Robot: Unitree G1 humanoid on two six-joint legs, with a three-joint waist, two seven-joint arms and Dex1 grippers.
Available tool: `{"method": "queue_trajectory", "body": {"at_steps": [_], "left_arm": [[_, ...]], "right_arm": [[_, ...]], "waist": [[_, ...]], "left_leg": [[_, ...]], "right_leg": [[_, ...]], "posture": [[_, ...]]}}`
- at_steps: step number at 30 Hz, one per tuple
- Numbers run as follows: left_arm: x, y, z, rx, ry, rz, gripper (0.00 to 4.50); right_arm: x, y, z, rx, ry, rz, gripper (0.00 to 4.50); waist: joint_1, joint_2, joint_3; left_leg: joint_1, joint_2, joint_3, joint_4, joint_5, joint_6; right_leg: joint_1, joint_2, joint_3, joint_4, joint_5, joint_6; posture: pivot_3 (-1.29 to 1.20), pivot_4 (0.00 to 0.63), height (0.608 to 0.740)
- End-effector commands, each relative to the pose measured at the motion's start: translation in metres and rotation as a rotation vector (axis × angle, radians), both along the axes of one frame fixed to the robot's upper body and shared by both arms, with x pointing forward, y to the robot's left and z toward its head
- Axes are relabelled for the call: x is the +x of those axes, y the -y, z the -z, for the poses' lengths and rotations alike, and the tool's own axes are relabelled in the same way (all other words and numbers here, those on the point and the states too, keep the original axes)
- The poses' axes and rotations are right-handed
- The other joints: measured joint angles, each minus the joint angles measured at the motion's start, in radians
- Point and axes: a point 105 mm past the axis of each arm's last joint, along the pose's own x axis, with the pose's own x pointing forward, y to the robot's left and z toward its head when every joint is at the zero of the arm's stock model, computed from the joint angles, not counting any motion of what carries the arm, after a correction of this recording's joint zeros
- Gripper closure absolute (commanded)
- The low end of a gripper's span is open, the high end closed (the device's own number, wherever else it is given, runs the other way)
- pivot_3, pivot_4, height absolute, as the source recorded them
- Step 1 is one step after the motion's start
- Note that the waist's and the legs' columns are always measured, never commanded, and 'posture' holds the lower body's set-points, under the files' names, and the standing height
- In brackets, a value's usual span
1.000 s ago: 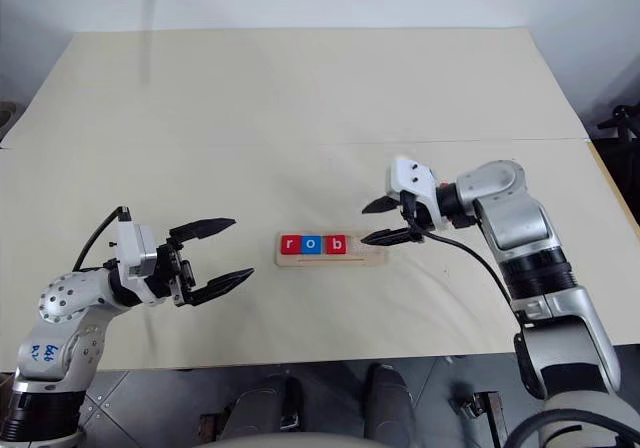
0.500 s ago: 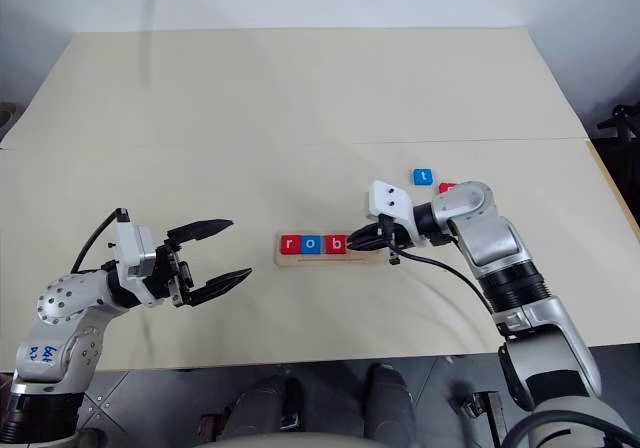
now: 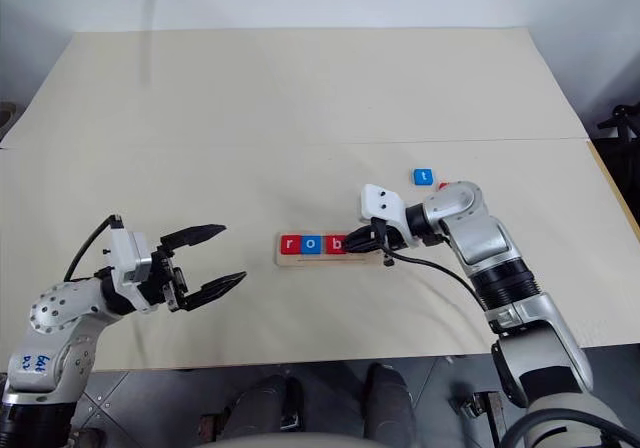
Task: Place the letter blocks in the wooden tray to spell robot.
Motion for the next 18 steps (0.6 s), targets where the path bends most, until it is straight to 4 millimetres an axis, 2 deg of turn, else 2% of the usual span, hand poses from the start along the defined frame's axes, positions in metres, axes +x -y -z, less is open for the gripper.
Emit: {"method": "queue_trajectory", "body": {"at_steps": [1, 7, 18], "left_arm": [[-0.003, 0.003, -0.008, 0.0, 0.051, 0.007, 0.0], [0.0, 0.007, -0.008, -0.006, 0.055, 0.02, 0.0], [0.002, 0.011, -0.009, -0.002, 0.059, 0.035, 0.0]], "right_arm": [[0.003, 0.003, -0.02, 0.038, 0.038, -0.006, 4.47], [0.006, 0.01, -0.007, -0.017, 0.055, 0.012, 4.49], [0.006, -0.014, -0.007, 0.03, 0.054, -0.008, 4.49]], "waist": [[-0.001, 0.0, 0.0], [0.0, 0.0, 0.0], [-0.001, 0.0, 0.0]], "left_leg": [[0.0, 0.0, 0.0, 0.0, 0.0, 0.0], [0.0, 0.0, 0.0, 0.0, 0.0, 0.0], [0.0, 0.0, 0.0, 0.0, 0.0, 0.0]], "right_leg": [[0.0, 0.0, 0.0, 0.0, 0.0, 0.0], [0.0, 0.0, 0.0, 0.0, 0.0, 0.0], [0.0, 0.0, 0.0, 0.0, 0.0, 0.0]], "posture": [[0.0, 0.15, 0.74], [0.0, 0.15, 0.74], [0.0, 0.15, 0.74]]}}
